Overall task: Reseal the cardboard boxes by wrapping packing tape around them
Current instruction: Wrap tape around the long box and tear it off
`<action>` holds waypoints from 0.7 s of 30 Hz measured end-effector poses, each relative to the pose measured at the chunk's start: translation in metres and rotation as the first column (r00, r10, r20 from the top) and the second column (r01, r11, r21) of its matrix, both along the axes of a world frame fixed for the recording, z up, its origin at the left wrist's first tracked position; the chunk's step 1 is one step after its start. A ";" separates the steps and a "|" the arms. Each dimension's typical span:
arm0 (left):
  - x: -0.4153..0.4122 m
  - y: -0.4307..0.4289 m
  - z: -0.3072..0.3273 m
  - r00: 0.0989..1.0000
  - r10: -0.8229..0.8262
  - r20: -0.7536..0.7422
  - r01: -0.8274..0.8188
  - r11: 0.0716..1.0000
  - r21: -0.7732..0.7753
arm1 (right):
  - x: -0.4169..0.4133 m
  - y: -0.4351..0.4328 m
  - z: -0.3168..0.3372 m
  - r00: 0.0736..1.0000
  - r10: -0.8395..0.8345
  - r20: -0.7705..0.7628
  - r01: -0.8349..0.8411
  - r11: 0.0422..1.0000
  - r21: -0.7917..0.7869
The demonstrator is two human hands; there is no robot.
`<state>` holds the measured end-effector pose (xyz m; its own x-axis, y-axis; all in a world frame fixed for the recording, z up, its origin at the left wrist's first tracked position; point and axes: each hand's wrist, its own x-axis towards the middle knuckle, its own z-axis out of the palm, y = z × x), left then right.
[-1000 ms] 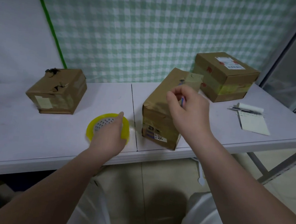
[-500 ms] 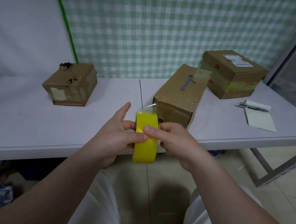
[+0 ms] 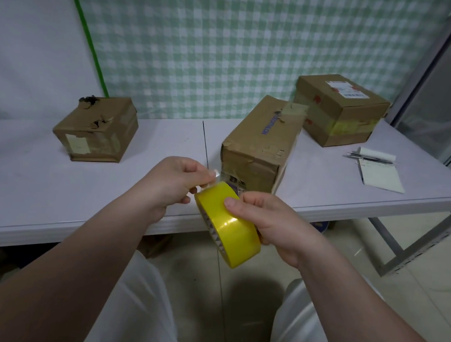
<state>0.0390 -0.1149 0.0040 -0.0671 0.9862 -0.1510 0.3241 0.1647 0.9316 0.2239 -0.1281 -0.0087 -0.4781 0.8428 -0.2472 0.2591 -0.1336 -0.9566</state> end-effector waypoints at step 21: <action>0.067 0.048 0.016 0.937 0.201 -0.287 -0.061 0.901 0.430 | 0.058 0.007 0.046 0.994 -0.070 -0.080 0.069 0.998 -0.011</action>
<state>0.1056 -0.0673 0.0199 -0.1753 0.9330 0.3144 0.6146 -0.1457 0.7752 0.2818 -0.1215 0.0372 -0.4368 0.8729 -0.2175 0.1718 -0.1564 -0.9726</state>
